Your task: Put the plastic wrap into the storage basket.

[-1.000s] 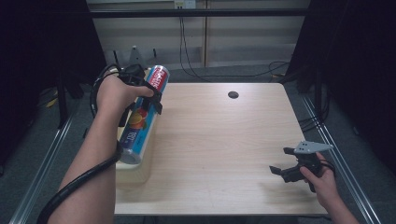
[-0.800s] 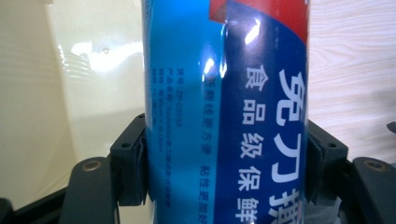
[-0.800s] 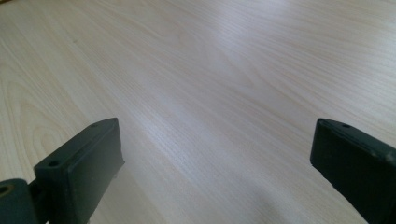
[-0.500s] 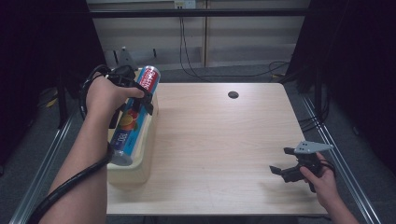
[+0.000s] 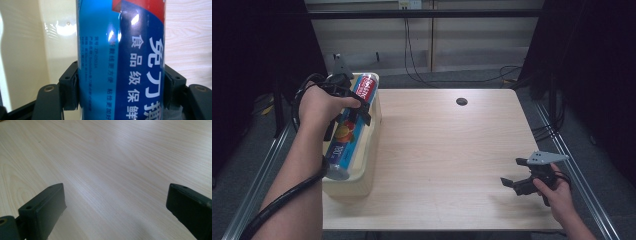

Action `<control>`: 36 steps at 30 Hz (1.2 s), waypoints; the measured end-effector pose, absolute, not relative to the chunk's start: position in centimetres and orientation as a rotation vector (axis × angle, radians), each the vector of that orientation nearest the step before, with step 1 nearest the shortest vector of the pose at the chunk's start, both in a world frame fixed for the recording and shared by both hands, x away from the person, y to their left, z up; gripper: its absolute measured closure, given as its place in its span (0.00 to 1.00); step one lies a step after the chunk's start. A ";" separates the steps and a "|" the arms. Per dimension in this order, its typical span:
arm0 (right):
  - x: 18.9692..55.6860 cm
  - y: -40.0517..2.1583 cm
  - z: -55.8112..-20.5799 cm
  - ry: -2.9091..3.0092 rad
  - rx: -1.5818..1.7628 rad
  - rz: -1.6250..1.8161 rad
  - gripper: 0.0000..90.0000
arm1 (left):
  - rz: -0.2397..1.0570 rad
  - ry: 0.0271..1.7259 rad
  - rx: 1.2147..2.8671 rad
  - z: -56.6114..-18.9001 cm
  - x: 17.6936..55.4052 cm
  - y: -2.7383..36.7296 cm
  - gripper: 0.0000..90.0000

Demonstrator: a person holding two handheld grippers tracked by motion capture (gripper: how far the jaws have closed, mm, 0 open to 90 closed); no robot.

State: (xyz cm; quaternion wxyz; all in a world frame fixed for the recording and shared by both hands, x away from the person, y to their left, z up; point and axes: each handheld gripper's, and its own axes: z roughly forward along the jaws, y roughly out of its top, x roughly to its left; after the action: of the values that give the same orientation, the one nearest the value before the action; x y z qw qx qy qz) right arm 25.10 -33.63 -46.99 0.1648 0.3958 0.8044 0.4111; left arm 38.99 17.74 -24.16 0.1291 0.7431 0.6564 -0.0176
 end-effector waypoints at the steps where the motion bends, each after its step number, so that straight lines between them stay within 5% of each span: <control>1: 25.1 -33.6 -47.0 2.294 1.127 1.172 0.02 | -0.053 1.911 2.161 -24.2 38.9 17.7 0.36; 36: 25.0 -33.4 -47.2 2.302 1.126 1.162 0.02 | -0.062 1.990 2.140 -27.5 38.2 21.0 0.36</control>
State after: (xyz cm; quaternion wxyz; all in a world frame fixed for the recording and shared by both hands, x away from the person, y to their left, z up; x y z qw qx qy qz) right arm 25.00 -33.44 -47.16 0.1635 0.3947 0.8072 0.4074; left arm 38.23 20.96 -27.49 0.1092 0.7278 0.6768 -0.0211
